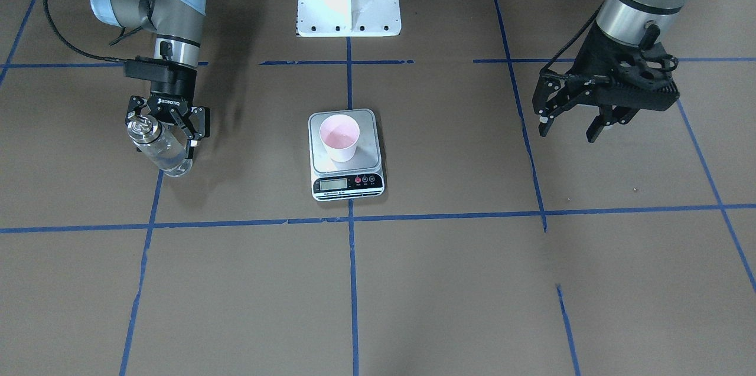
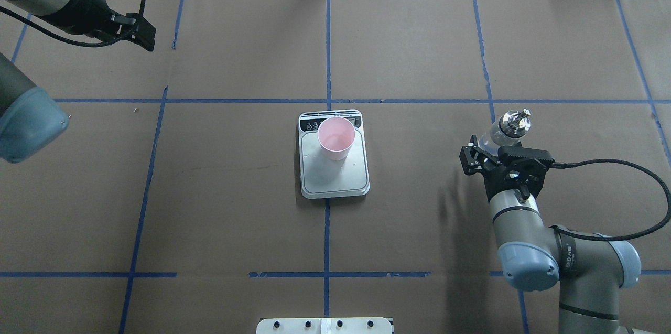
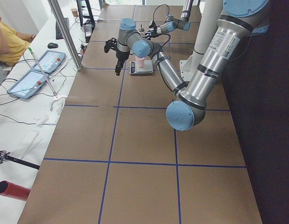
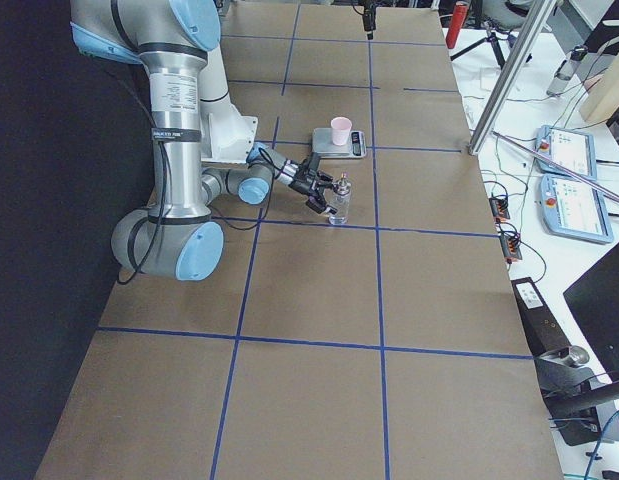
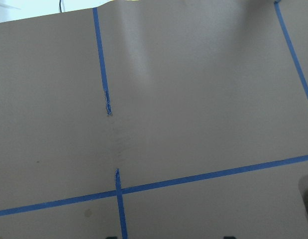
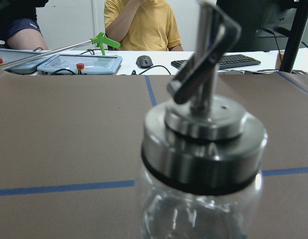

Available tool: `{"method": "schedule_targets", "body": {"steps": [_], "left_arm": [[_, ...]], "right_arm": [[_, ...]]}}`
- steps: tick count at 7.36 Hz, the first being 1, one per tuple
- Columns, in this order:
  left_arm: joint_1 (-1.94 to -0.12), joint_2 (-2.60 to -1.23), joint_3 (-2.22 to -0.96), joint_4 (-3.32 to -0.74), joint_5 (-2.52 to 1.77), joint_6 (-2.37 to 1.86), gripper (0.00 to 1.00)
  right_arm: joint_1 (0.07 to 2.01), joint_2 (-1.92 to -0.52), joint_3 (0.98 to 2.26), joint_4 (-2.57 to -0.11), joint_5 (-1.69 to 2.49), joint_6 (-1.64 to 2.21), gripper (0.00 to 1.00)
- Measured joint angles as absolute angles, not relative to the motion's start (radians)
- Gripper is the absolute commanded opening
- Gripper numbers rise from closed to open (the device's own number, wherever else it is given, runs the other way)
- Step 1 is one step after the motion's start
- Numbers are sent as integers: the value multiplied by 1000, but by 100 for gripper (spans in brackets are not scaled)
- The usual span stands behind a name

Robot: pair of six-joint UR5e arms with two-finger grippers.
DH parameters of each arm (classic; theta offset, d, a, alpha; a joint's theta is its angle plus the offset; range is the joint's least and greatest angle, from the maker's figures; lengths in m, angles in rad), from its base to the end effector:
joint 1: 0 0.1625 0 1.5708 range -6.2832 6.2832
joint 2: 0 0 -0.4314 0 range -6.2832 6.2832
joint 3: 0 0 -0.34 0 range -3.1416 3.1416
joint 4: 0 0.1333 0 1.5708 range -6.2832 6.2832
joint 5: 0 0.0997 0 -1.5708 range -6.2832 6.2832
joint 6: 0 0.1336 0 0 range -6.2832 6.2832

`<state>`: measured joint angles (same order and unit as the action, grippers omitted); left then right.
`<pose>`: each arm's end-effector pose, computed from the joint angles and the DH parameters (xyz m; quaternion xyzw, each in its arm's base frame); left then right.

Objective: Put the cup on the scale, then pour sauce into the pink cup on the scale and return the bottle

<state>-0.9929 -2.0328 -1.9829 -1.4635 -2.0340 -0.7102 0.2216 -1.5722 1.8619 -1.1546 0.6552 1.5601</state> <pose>0.2471 -0.5136 0.3048 0.1633 0.3888 0.0260 0.9063 -0.3902 -0.3332 0.4940 0.4479 -0.2599 0.2405 0.8210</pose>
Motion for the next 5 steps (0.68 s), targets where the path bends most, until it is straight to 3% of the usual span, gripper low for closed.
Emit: {"method": "schedule_targets", "body": {"steps": [5], "left_arm": [[-994, -2032, -1980, -1464, -2034, -710, 77]], "right_arm": [[121, -1757, 1971, -1154, 689, 1561, 100]]}}
